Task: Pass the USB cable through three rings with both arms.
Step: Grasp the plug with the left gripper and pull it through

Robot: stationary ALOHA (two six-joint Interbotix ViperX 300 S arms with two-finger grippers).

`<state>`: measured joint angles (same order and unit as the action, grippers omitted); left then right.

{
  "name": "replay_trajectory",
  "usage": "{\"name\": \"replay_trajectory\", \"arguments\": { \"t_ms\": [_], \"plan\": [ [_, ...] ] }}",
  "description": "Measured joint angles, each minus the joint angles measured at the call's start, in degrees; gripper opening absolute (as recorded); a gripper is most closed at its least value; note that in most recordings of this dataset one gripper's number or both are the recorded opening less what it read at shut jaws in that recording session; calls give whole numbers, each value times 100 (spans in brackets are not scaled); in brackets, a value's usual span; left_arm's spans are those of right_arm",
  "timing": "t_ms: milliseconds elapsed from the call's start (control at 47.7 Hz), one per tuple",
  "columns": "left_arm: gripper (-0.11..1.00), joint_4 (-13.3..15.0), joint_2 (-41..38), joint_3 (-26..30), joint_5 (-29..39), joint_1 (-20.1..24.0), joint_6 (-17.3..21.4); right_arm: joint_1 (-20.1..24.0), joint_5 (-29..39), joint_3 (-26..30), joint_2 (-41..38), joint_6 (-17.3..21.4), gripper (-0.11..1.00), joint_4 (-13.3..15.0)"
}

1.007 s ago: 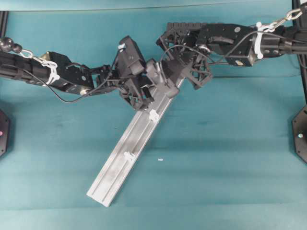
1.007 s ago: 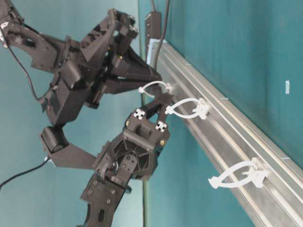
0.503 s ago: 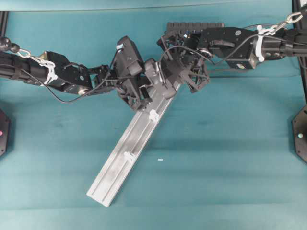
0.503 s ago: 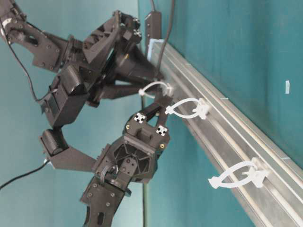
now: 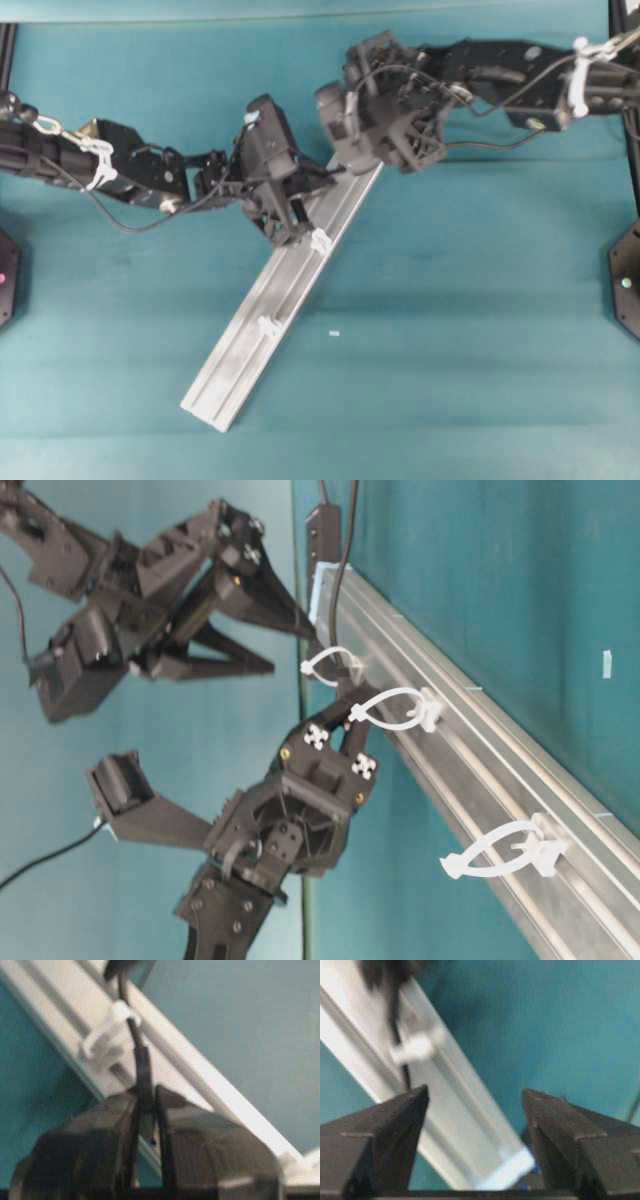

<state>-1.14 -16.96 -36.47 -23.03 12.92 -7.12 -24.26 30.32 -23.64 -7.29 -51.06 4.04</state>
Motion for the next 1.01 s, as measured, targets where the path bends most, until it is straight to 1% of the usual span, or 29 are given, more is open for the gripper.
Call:
{"name": "replay_trajectory", "arguments": {
  "t_ms": [231,440,545,734,839,1007],
  "plan": [
    [9,0,105,-158,0,-18,-18,97,0,-114,97,0,81,0],
    [9,0,352,-264,53,-53,-18,325,0,-114,149,18,81,0],
    [9,0,519,-290,185,-53,-26,439,-9,-114,149,149,81,-18],
    [9,0,949,-378,501,-62,-26,580,-18,-114,158,545,81,-26],
    [9,0,1143,-439,554,-62,-9,642,-97,-114,158,765,81,-35],
    [9,0,1230,-492,633,-70,-18,747,-378,-114,158,914,81,-35]
  ]
}}
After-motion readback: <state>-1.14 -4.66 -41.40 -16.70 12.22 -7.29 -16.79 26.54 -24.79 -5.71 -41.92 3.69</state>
